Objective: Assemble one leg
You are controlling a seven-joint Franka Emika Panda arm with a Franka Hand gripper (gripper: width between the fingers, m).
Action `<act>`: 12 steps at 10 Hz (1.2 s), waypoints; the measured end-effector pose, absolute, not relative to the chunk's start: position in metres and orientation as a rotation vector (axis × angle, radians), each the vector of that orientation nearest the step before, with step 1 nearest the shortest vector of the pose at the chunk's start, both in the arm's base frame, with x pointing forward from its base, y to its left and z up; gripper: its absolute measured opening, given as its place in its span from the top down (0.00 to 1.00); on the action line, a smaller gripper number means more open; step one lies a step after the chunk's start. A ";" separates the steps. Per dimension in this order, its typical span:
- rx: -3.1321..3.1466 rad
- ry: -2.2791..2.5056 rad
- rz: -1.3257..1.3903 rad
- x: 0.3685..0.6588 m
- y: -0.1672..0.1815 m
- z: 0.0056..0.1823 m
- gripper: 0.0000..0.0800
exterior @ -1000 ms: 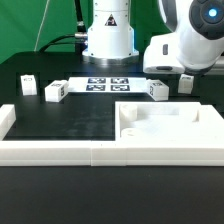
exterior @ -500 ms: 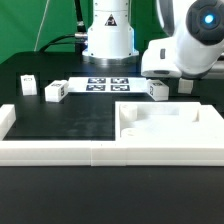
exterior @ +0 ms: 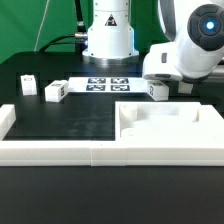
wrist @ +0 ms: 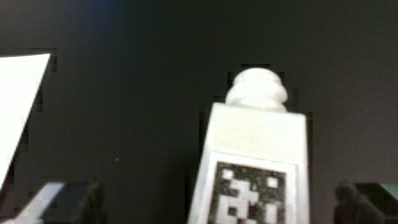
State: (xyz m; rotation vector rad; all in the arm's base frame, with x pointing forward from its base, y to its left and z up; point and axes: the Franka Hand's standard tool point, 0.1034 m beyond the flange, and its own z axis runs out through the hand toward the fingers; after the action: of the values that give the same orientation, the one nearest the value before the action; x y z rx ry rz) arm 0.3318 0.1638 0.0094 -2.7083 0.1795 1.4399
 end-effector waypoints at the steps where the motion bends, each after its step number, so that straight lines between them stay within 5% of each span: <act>1: -2.708 0.179 1.440 0.332 0.164 0.009 0.22; 2: -2.708 0.179 1.440 0.332 0.164 0.009 0.48; 3: -2.708 0.179 1.440 0.332 0.164 0.009 0.48; 4: -2.708 0.179 1.440 0.332 0.164 0.009 0.64; 12: -2.695 0.133 1.440 0.334 0.161 0.020 0.64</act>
Offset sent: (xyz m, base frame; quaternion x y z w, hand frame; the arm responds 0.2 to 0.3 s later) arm 0.0000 0.0000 0.0000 0.0000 0.0000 0.0000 1.0000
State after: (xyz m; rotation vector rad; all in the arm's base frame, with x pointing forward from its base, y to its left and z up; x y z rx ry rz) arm 0.3344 0.1609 0.0199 -2.6946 0.1332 1.4398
